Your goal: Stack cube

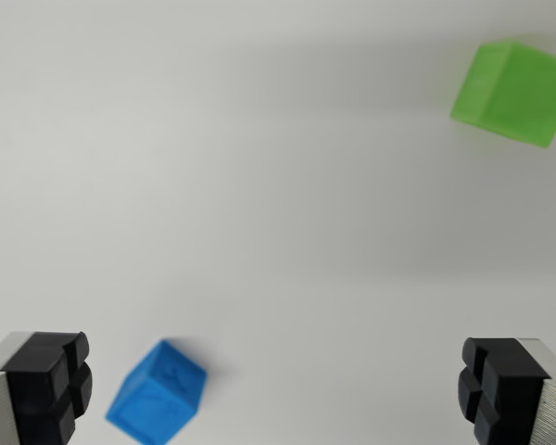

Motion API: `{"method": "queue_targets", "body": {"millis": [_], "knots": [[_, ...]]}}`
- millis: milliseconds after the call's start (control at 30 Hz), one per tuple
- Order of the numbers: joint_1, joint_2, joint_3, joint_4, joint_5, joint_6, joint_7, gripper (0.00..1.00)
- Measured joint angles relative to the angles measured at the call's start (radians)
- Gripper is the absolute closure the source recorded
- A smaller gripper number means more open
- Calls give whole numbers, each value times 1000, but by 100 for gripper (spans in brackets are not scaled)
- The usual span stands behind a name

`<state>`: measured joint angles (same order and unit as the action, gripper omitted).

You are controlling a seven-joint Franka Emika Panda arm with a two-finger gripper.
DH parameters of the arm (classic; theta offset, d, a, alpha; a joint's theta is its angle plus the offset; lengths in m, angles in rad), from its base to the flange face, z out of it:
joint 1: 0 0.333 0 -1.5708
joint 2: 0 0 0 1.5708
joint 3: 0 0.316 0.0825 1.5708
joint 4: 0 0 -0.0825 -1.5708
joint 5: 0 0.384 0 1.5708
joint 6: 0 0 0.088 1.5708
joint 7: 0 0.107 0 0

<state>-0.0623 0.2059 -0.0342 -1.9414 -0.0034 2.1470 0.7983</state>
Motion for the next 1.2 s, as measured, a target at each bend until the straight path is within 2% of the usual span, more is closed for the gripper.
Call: {"method": "queue_targets", "body": {"millis": [733, 1200], "knots": [[-56, 113, -31, 45, 19, 66, 0, 0], [-105, 219, -49, 109, 39, 105, 0, 0]]}}
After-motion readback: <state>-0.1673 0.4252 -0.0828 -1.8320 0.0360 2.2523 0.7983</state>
